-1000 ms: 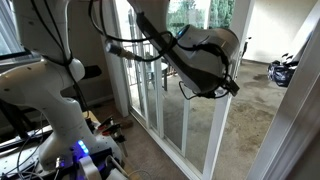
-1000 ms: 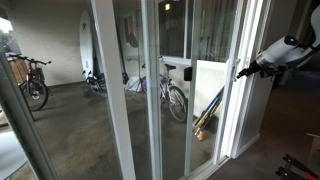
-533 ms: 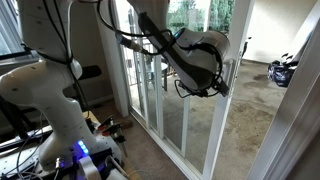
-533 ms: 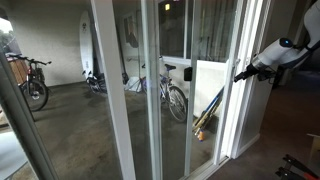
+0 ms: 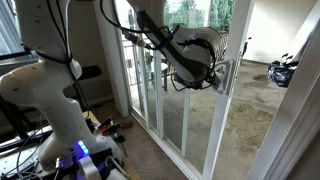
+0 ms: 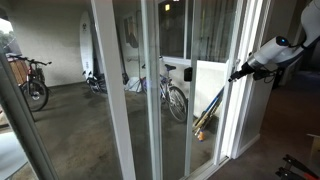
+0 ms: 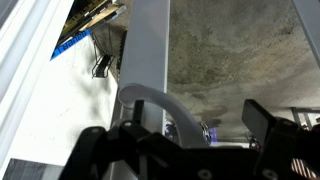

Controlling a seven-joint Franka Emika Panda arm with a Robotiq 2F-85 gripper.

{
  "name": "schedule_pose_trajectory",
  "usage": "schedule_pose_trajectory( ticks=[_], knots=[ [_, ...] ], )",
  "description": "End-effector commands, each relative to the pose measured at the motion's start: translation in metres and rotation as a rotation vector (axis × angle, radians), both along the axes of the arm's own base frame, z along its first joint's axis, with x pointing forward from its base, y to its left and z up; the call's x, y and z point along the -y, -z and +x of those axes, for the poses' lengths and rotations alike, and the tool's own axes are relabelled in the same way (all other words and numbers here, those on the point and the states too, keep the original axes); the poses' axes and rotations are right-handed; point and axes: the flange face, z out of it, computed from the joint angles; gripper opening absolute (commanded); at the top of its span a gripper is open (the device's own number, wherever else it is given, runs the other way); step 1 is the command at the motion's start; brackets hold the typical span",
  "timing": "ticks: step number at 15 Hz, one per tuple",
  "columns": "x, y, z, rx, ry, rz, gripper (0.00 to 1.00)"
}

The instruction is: Close the door

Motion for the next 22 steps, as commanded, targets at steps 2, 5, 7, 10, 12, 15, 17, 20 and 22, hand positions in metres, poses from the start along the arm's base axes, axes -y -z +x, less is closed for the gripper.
schedule_pose_trajectory(
  ticks=[2,5,7,10,12,15,17,20,22],
  knots=[
    [0.01,-0.032,-0.006,0.064,0.074,0.018,1.0],
    [0.042,-0.035,-0.013,0.09,0.153,0.038,1.0],
    [0.052,-0.037,-0.018,0.1,0.178,0.06,1.0],
    [0.059,-0.029,-0.019,0.102,0.199,0.089,1.0],
    [0.067,-0.012,-0.019,0.087,0.186,0.108,1.0],
    [0.075,0.002,-0.023,0.09,0.194,0.149,1.0],
    [0.085,0.001,-0.027,0.114,0.256,0.198,1.0],
    [0.092,-0.005,-0.026,0.168,0.309,0.28,1.0],
    [0.097,-0.007,-0.028,0.188,0.322,0.307,1.0]
  ],
)
